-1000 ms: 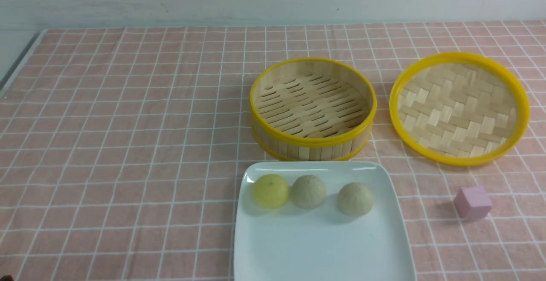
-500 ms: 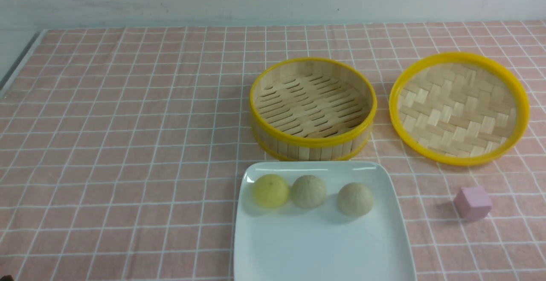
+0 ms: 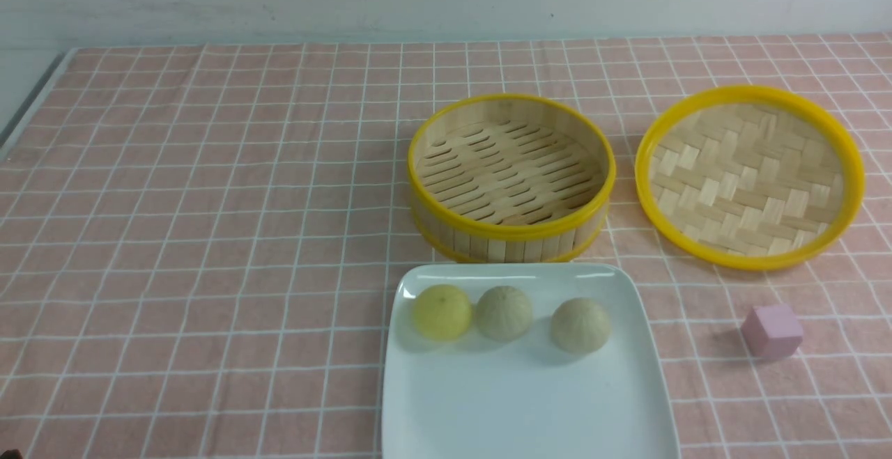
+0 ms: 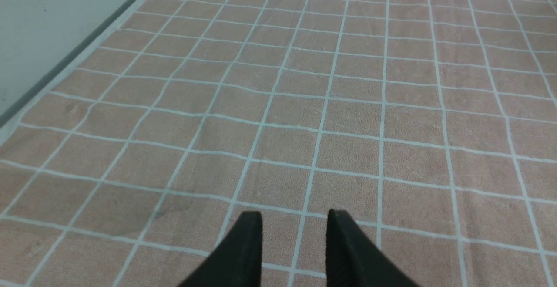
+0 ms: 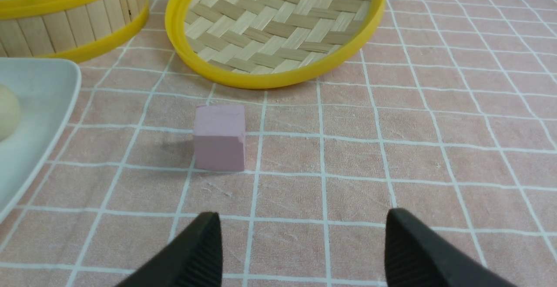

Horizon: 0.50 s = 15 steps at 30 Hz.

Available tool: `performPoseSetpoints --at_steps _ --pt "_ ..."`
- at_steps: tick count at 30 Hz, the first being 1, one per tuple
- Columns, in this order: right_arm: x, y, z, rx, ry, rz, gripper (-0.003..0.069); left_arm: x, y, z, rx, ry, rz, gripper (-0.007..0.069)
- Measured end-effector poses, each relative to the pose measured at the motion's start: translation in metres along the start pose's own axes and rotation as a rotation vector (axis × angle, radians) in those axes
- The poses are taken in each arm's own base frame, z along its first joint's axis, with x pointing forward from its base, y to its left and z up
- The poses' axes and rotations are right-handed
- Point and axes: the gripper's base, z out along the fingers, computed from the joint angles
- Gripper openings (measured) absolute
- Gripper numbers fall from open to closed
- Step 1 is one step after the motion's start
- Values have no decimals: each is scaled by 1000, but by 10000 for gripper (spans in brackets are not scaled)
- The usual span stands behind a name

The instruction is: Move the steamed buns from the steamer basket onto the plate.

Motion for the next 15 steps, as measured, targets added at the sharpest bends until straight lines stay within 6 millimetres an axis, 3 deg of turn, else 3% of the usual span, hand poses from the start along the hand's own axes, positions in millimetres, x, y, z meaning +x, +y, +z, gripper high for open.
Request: performPoseSetpoints --at_steps 15 --pt "0 0 0 0 0 40 495 0 0 0 0 0 0 243"
